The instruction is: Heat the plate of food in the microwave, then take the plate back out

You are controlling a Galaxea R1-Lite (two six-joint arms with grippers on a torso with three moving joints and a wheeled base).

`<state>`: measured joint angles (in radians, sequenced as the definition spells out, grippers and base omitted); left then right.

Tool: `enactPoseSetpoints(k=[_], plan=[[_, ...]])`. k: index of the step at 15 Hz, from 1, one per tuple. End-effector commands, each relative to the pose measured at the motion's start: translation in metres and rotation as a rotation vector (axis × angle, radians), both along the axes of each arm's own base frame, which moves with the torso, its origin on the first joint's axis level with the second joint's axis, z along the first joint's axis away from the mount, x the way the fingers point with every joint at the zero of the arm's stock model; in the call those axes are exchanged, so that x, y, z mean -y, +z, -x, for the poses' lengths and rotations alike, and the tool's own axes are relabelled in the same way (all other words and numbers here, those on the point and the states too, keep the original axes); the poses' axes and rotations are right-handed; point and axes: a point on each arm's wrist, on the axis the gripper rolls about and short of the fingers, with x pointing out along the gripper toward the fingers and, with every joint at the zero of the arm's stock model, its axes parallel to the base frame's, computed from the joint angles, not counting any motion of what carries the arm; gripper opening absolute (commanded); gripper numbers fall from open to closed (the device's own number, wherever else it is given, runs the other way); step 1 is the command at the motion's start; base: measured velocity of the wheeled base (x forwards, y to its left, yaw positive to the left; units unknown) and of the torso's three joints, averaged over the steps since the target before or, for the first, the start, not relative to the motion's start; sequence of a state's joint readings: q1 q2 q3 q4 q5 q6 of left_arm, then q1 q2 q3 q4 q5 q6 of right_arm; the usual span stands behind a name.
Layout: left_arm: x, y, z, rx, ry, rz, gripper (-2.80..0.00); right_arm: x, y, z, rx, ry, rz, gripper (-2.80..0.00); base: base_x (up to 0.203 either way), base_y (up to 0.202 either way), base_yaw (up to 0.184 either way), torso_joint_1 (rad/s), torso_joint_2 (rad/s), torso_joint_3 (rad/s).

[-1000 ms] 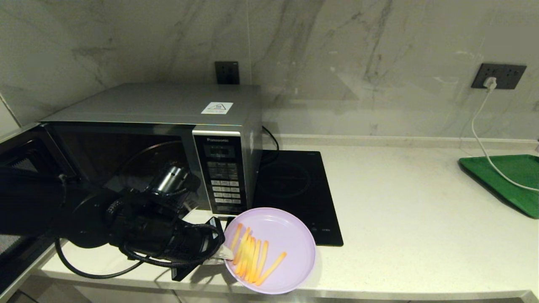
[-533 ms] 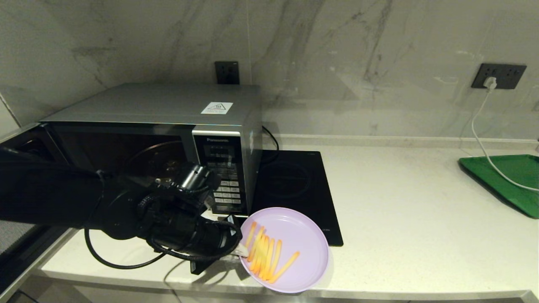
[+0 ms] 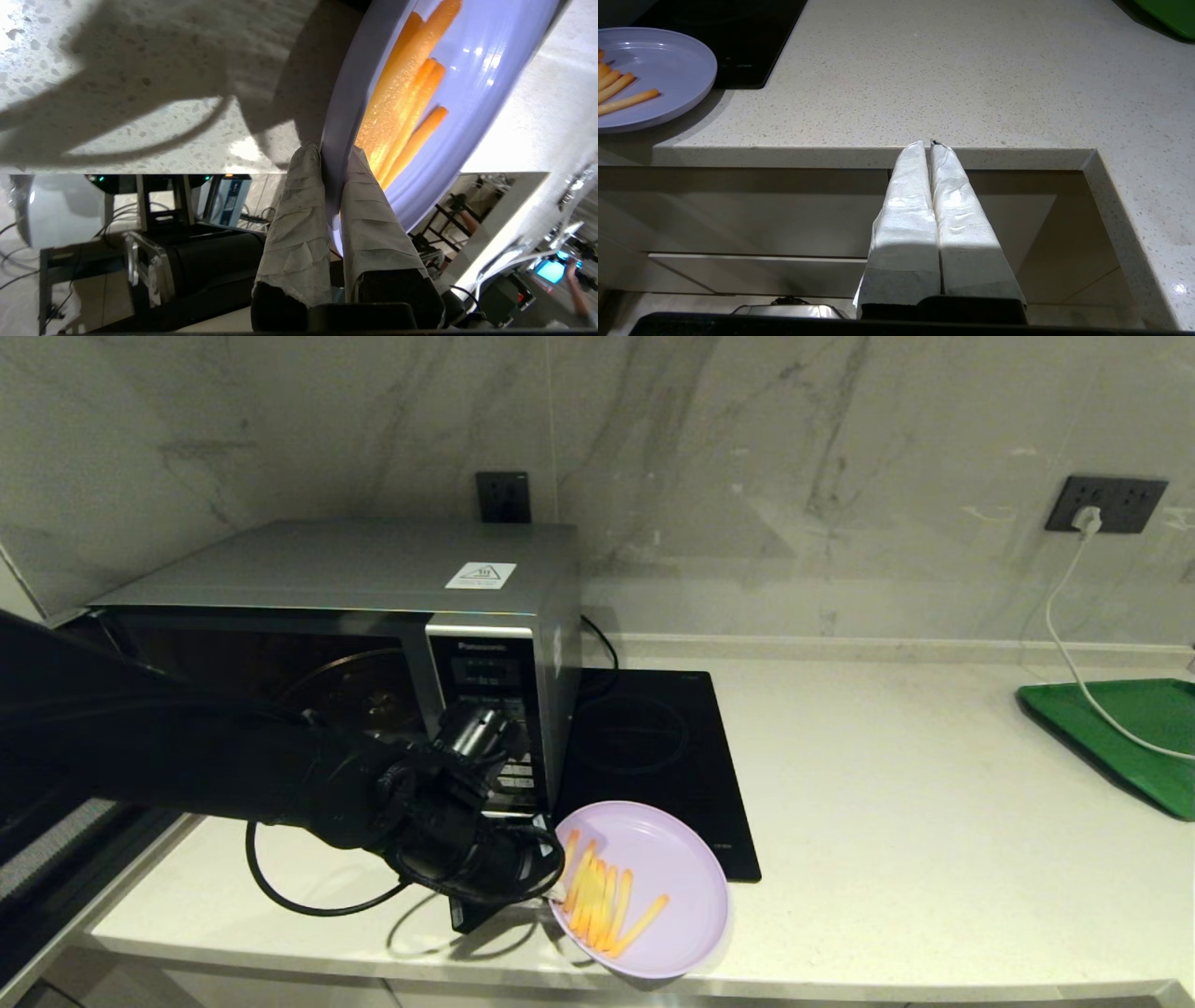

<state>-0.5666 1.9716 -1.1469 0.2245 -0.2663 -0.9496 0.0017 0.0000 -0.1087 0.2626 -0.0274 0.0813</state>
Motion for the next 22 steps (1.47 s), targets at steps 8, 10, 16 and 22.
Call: enactPoseSetpoints(k=[8, 10, 16, 22], plan=[[0.013, -0.003, -0.017, -0.024, -0.003, 0.002, -2.80, 0.000, 0.000, 0.000, -0.001, -0.001, 0.000, -2.80, 0.000, 0.000, 0.000, 0.000, 0.00, 0.000], [0.015, -0.002, -0.017, -0.017, -0.007, 0.007, -2.80, 0.000, 0.000, 0.000, -0.001, -0.002, 0.000, -2.80, 0.000, 0.000, 0.000, 0.000, 0.00, 0.000], [0.021, -0.006, -0.021, -0.013, -0.019, 0.003, -2.80, 0.000, 0.000, 0.000, -0.001, -0.001, 0.000, -2.80, 0.000, 0.000, 0.000, 0.000, 0.00, 0.000], [0.025, -0.012, -0.023, -0.018, -0.028, -0.010, 0.00, 0.000, 0.000, 0.000, -0.001, 0.000, 0.000, -2.80, 0.000, 0.000, 0.000, 0.000, 0.00, 0.000]])
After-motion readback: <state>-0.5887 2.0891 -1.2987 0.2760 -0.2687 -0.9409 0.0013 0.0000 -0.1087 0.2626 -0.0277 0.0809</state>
